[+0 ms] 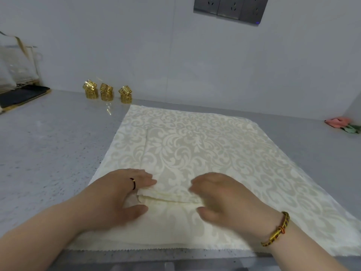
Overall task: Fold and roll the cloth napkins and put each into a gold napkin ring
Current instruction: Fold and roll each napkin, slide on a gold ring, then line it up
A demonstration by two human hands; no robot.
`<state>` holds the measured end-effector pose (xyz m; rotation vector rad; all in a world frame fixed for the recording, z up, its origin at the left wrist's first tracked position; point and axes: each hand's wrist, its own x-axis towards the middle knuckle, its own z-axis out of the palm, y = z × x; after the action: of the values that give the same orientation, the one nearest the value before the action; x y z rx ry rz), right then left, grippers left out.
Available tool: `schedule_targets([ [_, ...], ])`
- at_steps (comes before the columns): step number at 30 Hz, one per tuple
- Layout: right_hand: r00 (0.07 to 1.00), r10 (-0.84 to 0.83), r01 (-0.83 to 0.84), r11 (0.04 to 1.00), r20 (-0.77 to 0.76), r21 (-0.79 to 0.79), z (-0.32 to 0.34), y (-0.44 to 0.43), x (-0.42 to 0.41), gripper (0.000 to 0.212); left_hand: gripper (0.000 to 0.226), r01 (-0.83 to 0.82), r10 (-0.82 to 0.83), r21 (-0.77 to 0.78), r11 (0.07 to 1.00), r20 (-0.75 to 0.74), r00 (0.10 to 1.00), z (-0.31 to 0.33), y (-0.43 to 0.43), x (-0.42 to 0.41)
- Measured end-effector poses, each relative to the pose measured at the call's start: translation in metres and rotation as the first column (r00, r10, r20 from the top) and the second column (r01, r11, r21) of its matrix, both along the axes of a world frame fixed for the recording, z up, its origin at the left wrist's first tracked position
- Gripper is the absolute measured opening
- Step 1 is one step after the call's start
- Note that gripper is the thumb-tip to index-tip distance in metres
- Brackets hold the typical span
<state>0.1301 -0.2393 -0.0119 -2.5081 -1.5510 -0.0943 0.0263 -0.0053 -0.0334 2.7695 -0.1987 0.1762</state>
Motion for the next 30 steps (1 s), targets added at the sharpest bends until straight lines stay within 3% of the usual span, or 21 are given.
schedule_targets([
  [3,0.998,-0.048,0.046,0.998,0.041,0.040,-0.002,-0.001,0.005,0.036,0.058,0.035,-0.050,0.098,0.995,0.157,0.986,0.005,-0.002,0.001],
  [5,0.996,-0.085,0.084,0.994,0.002,0.070,-0.003,-0.003,0.009,0.038,0.064,-0.044,0.034,0.057,0.997,0.156,0.987,0.005,-0.006,0.001],
  [6,0.995,-0.097,0.100,0.989,-0.037,0.106,-0.005,-0.003,0.011,0.039,0.065,-0.078,0.078,-0.005,0.997,0.085,0.993,0.003,-0.006,0.001],
  [9,0.973,-0.202,0.220,0.959,-0.112,0.179,-0.007,0.001,0.013,0.030,0.063,-0.035,0.038,-0.048,0.998,0.053,0.998,-0.001,-0.006,0.005],
  [15,0.879,-0.285,0.416,0.849,-0.382,0.326,-0.012,0.002,0.019,0.028,0.085,-0.012,0.002,0.109,0.994,0.089,0.996,0.000,-0.014,0.027],
  [20,0.805,-0.269,0.507,0.775,-0.529,0.378,-0.013,0.002,0.018,0.040,0.042,-0.171,0.156,0.085,0.982,0.165,0.974,-0.006,-0.014,0.038],
  [22,0.797,-0.257,0.511,0.769,-0.547,0.383,-0.013,0.002,0.017,0.039,0.027,-0.157,0.156,-0.011,0.988,0.205,0.966,-0.008,-0.014,0.036],
  [24,0.795,-0.245,0.511,0.763,-0.555,0.395,-0.013,0.002,0.016,0.038,0.039,-0.173,0.205,-0.200,0.965,0.157,0.966,-0.006,-0.013,0.032],
  [27,0.765,-0.232,0.539,0.740,-0.601,0.401,-0.011,0.002,0.016,0.034,0.047,-0.190,0.259,-0.527,0.828,0.060,0.964,-0.009,-0.009,0.027],
  [30,0.715,-0.191,0.582,0.695,-0.672,0.422,-0.009,0.000,0.018,0.027,0.037,-0.250,0.285,-0.640,0.727,-0.050,0.957,-0.009,-0.007,0.029],
])
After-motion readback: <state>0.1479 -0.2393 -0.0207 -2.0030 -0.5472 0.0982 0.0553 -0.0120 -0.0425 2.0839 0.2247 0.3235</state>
